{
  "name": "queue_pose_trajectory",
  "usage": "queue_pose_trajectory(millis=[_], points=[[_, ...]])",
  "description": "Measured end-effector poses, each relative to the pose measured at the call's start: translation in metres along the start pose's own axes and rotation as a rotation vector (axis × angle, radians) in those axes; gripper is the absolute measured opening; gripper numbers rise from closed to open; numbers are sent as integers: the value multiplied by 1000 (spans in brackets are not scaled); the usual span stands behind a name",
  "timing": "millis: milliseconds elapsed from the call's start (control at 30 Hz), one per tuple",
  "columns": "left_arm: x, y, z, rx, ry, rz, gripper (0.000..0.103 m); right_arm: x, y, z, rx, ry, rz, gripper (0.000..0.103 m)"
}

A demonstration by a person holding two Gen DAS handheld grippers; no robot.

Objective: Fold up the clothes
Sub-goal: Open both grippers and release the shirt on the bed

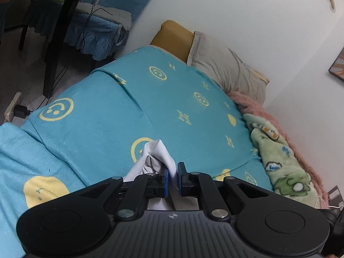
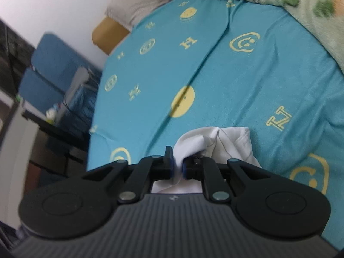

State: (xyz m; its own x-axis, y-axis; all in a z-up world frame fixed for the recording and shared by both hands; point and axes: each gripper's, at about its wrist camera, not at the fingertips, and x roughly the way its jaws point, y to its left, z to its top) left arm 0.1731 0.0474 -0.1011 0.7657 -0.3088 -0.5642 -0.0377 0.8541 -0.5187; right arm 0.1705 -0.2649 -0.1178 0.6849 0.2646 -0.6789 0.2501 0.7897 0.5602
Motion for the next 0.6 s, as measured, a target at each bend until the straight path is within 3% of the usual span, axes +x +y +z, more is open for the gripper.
queue_pose_trajectory(millis=[33, 67, 100, 133, 300, 367, 433, 600], points=[[0, -1, 1, 8, 6, 3, 38, 0, 2, -1, -17, 6, 0, 38], [-1, -4, 1, 30, 5, 6, 51, 0, 3, -2, -27, 12, 16, 54], [-6, -8, 0, 73, -8, 15, 73, -2, 5, -4, -30, 16, 40, 81], [-11, -13, -2, 115, -20, 18, 83, -7, 8, -6, -45, 9, 55, 88], [-23, -30, -15, 285, -15, 4, 85, -32, 26, -21, -185, -69, 74, 85], [-18, -35, -21, 332, 14, 7, 85, -36, 33, -30, -269, -97, 40, 73], [-8, -36, -26, 351, 50, 29, 85, -23, 36, -35, -338, -81, -23, 69], [16, -29, -43, 389, 114, 124, 83, 27, 26, -46, -349, 2, -126, 66]])
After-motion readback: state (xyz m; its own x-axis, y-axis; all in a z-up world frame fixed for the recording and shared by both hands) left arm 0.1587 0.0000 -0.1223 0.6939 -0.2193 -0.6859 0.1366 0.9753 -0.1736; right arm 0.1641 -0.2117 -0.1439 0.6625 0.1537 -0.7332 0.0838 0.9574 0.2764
